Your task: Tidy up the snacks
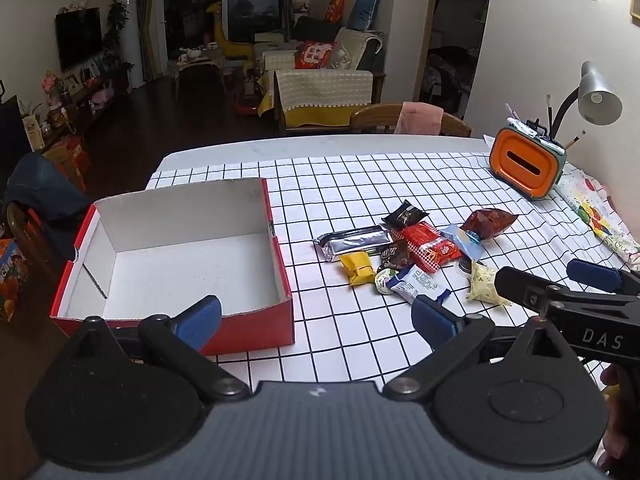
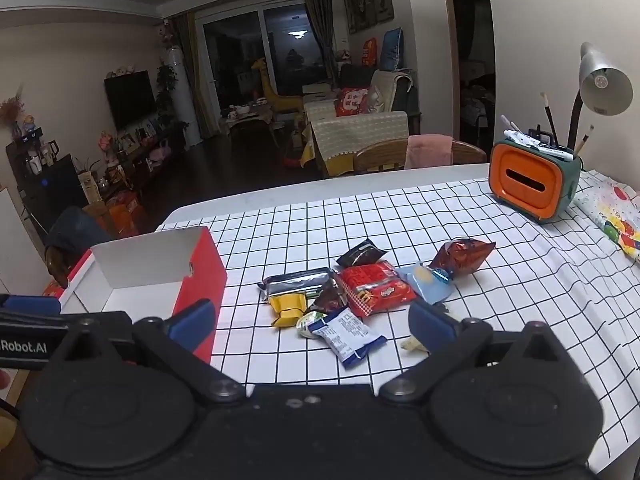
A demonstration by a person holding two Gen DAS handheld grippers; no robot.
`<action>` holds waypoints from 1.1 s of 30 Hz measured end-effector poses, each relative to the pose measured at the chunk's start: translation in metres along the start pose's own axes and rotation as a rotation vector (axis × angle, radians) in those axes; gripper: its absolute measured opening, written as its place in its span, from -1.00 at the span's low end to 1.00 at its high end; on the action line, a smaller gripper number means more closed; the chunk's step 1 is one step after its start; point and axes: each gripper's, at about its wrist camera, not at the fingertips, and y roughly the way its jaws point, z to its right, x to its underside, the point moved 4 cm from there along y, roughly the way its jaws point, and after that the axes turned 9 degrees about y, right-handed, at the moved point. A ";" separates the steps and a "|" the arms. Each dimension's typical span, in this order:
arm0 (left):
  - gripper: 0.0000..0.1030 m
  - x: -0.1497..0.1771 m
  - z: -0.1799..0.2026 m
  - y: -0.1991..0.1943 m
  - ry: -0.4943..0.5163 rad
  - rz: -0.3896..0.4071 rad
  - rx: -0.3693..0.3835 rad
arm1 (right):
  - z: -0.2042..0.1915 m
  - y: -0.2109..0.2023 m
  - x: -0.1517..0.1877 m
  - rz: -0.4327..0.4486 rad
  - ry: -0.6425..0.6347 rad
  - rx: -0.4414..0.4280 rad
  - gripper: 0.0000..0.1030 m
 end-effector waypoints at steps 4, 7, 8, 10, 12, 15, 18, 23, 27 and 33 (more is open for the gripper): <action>0.98 0.001 -0.001 -0.002 -0.002 0.006 0.000 | -0.002 -0.003 0.001 0.004 -0.008 -0.004 1.00; 0.98 0.002 -0.002 -0.003 -0.005 0.011 0.001 | -0.003 -0.004 0.001 0.002 -0.008 -0.022 0.99; 0.98 0.002 -0.002 -0.003 -0.005 0.011 0.003 | -0.002 -0.004 0.001 0.000 -0.006 -0.026 0.99; 0.98 0.003 -0.002 -0.005 -0.004 0.013 0.004 | -0.001 -0.004 0.001 -0.006 -0.001 -0.027 0.99; 0.98 0.003 -0.001 -0.005 -0.004 0.013 0.006 | 0.000 -0.005 0.002 -0.007 0.004 -0.028 0.99; 0.98 0.003 -0.001 -0.006 -0.004 0.013 0.005 | 0.000 -0.005 0.002 -0.006 0.000 -0.021 0.99; 0.98 0.004 0.000 -0.007 -0.002 0.014 0.007 | 0.000 -0.006 0.004 -0.003 -0.003 -0.018 0.99; 0.98 0.005 0.001 -0.008 -0.002 0.015 0.007 | 0.000 -0.011 0.004 0.003 -0.009 -0.015 0.98; 0.98 0.006 0.003 -0.010 0.002 0.018 0.009 | -0.002 -0.013 0.003 0.009 -0.014 -0.015 0.97; 0.98 0.008 0.007 -0.013 -0.001 0.022 0.010 | -0.002 -0.017 0.002 0.013 -0.022 -0.017 0.98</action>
